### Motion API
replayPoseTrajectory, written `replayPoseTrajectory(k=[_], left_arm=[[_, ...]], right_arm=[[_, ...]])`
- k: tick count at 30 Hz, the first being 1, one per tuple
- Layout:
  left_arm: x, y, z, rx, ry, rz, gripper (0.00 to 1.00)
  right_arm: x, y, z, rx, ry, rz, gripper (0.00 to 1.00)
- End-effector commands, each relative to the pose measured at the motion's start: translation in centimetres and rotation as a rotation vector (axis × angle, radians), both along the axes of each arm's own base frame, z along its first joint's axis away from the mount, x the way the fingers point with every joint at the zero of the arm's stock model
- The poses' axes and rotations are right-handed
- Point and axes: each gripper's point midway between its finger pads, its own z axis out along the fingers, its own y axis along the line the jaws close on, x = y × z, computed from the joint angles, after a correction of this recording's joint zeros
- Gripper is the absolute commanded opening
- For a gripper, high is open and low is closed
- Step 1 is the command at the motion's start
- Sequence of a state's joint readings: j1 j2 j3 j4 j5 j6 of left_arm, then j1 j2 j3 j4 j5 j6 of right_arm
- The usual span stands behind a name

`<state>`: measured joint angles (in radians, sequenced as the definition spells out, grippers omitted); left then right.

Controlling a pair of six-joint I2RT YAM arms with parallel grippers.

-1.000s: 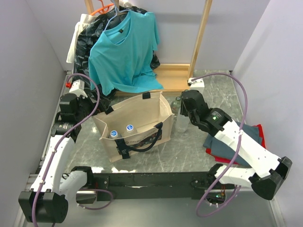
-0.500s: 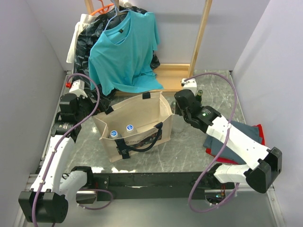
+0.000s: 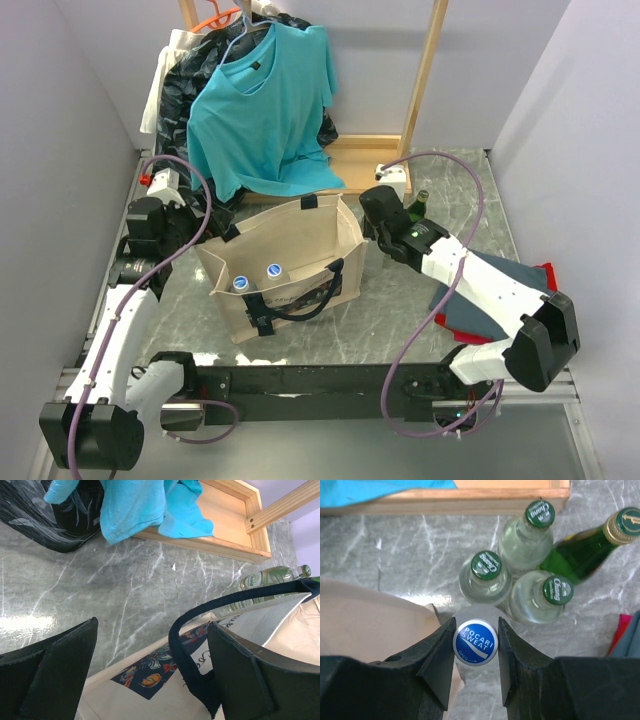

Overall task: Take the beverage out of the canvas bag
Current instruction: Place the drink at the center of the board.

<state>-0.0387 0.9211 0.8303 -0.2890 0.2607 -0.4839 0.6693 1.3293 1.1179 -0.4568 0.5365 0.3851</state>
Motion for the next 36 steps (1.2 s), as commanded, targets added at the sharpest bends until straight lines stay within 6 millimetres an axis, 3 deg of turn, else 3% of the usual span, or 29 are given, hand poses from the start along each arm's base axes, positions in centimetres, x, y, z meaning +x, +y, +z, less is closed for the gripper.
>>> replayPoseTrajectory(k=[1, 13, 16, 19, 26, 36], left_arm=[[0.4, 0.3, 1.1, 0.029, -0.041, 0.007, 0.96], [0.2, 0.4, 0.6, 0.030, -0.033, 0.007, 0.96], [0.3, 0.3, 0.7, 0.026, -0.034, 0.006, 0.97], [0.4, 0.2, 0.8, 0.023, -0.038, 0.003, 0.96], [0.4, 0.3, 0.7, 0.023, -0.033, 0.006, 0.96], [0.3, 0.4, 0.9, 0.021, -0.038, 0.013, 0.96]], right_arm=[[2.2, 0.7, 4.0, 0.123, -0.151, -0.053, 0.00], [2.0, 0.8, 2.6, 0.101, -0.108, -0.053, 0.04], [1.9, 0.8, 2.1, 0.096, -0.092, -0.051, 0.11], [1.8, 0.7, 2.0, 0.099, -0.087, -0.054, 0.12], [1.5, 0.7, 2.2, 0.102, -0.085, -0.042, 0.37], [1.1, 0.5, 3.6, 0.112, -0.104, -0.032, 0.55]])
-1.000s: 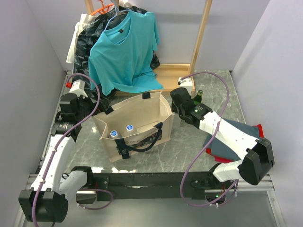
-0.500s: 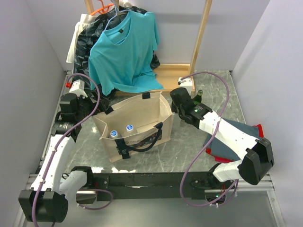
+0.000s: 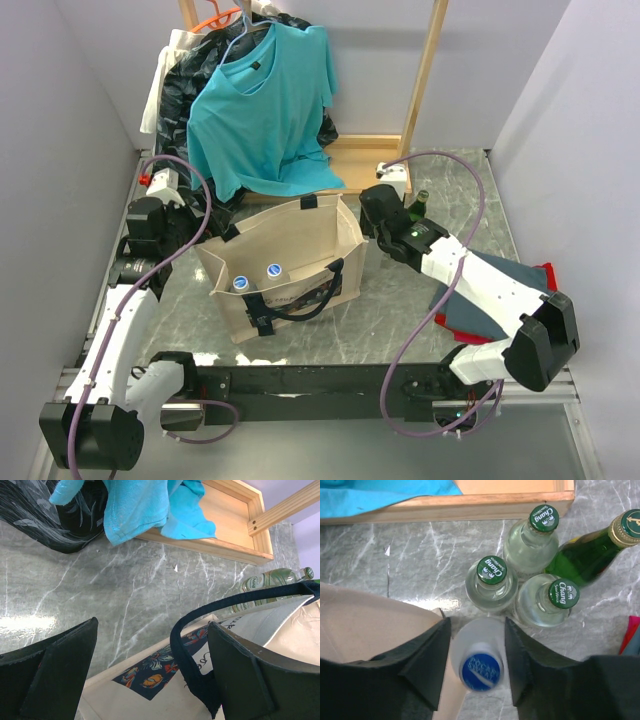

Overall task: Take the beverage out of the canvas bag
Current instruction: Place the drink at the center of the board.

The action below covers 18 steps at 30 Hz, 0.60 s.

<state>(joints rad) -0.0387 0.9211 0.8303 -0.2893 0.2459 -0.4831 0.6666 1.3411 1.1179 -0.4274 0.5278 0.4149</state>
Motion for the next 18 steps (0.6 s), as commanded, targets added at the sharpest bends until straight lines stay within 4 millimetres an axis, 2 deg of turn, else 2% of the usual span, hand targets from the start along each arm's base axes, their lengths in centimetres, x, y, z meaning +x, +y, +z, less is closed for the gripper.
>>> replayPoseTrajectory(k=[1, 7, 13, 14, 17, 18], left_arm=[[0.2, 0.1, 1.0, 0.015, -0.038, 0.001, 0.96], [0.4, 0.3, 1.3, 0.025, -0.046, 0.006, 0.96], [0.2, 0.3, 1.2, 0.021, -0.044, 0.005, 0.96], [0.2, 0.2, 1.3, 0.021, -0.045, 0.004, 0.96], [0.2, 0.3, 1.2, 0.023, -0.041, 0.005, 0.96], [0.2, 0.3, 1.3, 0.023, -0.046, 0.005, 0.96]], right_arm=[[0.5, -0.2, 3.6, 0.069, -0.094, -0.025, 0.58], [0.0, -0.8, 5.5, 0.080, -0.126, -0.029, 0.59], [-1.4, -1.4, 9.8, 0.098, -0.214, -0.028, 0.60], [-1.6, -1.6, 11.1, 0.115, -0.238, -0.026, 0.60], [-2.6, -0.9, 13.6, 0.141, -0.282, 0.039, 0.60], [-3.0, 0.0, 14.3, 0.163, -0.289, 0.090, 0.60]])
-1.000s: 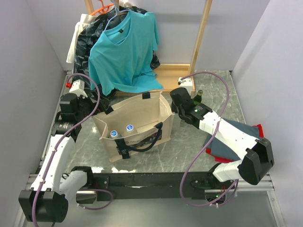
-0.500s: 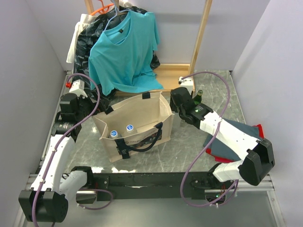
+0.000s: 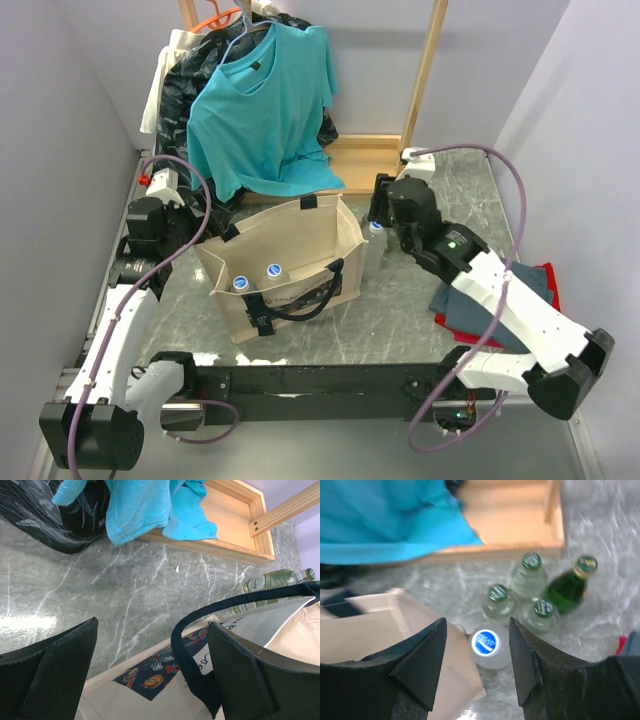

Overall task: Take the beverage out of the canvas bag
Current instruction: Place the drink at the center of the board, then adjust the drink in the canvas bag.

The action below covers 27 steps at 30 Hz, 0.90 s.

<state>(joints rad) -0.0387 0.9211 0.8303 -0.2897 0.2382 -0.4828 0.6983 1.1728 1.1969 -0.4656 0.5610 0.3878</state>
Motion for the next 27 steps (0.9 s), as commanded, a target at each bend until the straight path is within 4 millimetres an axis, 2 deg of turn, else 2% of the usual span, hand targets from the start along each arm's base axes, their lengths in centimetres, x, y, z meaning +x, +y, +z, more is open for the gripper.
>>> replayPoseTrajectory(k=[1, 2, 4, 5, 6, 8, 9, 10, 11, 16, 20, 24, 27], left_arm=[[0.2, 0.1, 1.4, 0.018, -0.047, -0.002, 0.96], [0.2, 0.1, 1.3, 0.020, -0.046, -0.002, 0.96], [0.2, 0.2, 1.3, 0.021, -0.044, 0.004, 0.96], [0.2, 0.3, 1.2, 0.021, -0.041, 0.005, 0.96], [0.2, 0.2, 1.2, 0.019, -0.043, 0.005, 0.96], [0.1, 0.1, 1.1, 0.014, -0.041, -0.005, 0.96], [0.1, 0.0, 1.2, 0.010, -0.045, -0.007, 0.96], [0.1, 0.0, 1.2, 0.010, -0.047, -0.007, 0.96], [0.1, 0.0, 1.3, 0.008, -0.047, -0.003, 0.96], [0.1, 0.1, 1.3, 0.014, -0.046, -0.004, 0.96], [0.1, 0.1, 1.3, 0.016, -0.048, -0.004, 0.96], [0.1, -0.1, 1.3, 0.009, -0.048, -0.010, 0.96], [0.2, -0.2, 1.3, 0.003, -0.047, -0.016, 0.96]], right_arm=[[-1.5, 1.2, 6.3, 0.069, -0.127, 0.102, 0.60], [-2.0, 2.1, 7.4, 0.077, -0.141, 0.145, 0.61], [-2.5, 3.7, 7.2, 0.056, -0.108, 0.213, 0.61], [-3.1, 4.8, 8.2, 0.052, -0.116, 0.264, 0.61], [-3.3, 5.4, 7.9, 0.032, -0.094, 0.287, 0.61], [-3.8, 7.9, 7.4, -0.005, -0.066, 0.389, 0.61], [-4.7, 9.3, 6.9, -0.021, -0.046, 0.442, 0.61], [-4.6, 10.6, 5.8, -0.047, -0.014, 0.471, 0.61], [-4.8, 11.5, 6.1, -0.052, -0.013, 0.497, 0.61], [-6.5, 16.1, 4.3, -0.078, 0.083, 0.619, 0.61], [-7.9, 18.0, 4.1, -0.056, 0.100, 0.696, 0.61], [-8.9, 19.0, 4.0, -0.046, 0.120, 0.754, 0.62], [-9.7, 19.7, 3.6, -0.059, 0.137, 0.795, 0.73]])
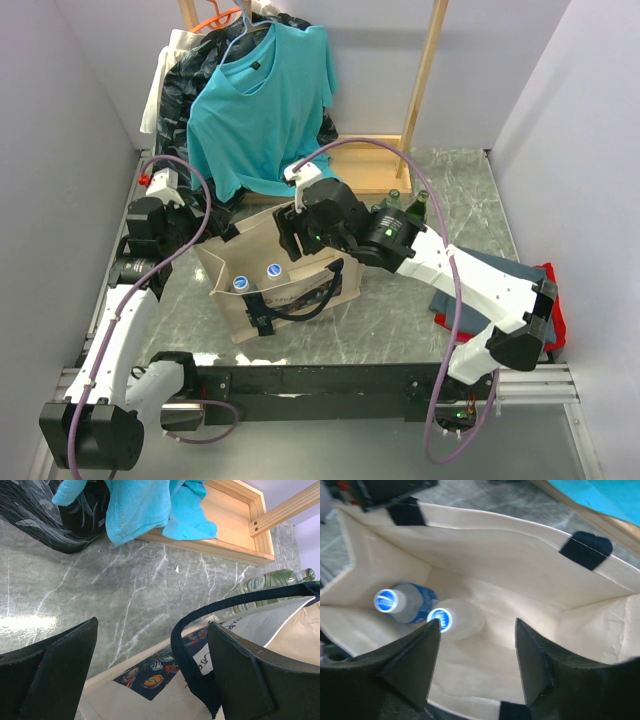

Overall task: Take the beverage out of the canvas bag
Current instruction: Adjust the drink in the canvas bag.

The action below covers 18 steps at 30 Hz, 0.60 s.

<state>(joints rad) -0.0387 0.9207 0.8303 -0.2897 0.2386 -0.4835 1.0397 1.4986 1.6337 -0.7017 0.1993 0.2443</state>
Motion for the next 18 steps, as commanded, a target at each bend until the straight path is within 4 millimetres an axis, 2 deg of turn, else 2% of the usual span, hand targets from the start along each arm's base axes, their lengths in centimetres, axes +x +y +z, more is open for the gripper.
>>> replayPoseTrajectory(k=[1, 3, 6, 7, 9, 11, 12, 18], left_arm=[[0.2, -0.2, 1.3, 0.003, -0.047, -0.018, 0.96], [0.1, -0.2, 1.4, 0.003, -0.050, -0.018, 0.96], [0.1, -0.3, 1.3, 0.003, -0.049, -0.020, 0.96], [0.1, -0.3, 1.2, 0.003, -0.047, -0.020, 0.96], [0.1, -0.2, 1.2, 0.003, -0.046, -0.019, 0.96], [0.1, -0.2, 1.2, 0.005, -0.049, -0.018, 0.96], [0.0, -0.2, 1.0, 0.005, -0.044, -0.018, 0.96], [-0.1, -0.1, 0.9, 0.013, -0.043, -0.017, 0.96]], right_arm=[[-1.5, 1.4, 2.2, 0.043, -0.010, 0.084, 0.72], [-2.1, 2.0, 1.7, 0.033, 0.000, 0.119, 0.71], [-2.7, 2.9, 1.0, 0.017, 0.015, 0.144, 0.80], [-2.8, 3.4, 0.5, 0.009, 0.027, 0.158, 0.81], [-3.1, 4.1, -0.7, -0.021, 0.047, 0.177, 0.90], [-3.3, 4.7, -1.0, -0.023, 0.052, 0.187, 0.91], [-3.6, 5.3, -1.7, -0.031, 0.067, 0.210, 0.98], [-4.0, 7.2, -4.1, -0.057, 0.108, 0.242, 1.00]])
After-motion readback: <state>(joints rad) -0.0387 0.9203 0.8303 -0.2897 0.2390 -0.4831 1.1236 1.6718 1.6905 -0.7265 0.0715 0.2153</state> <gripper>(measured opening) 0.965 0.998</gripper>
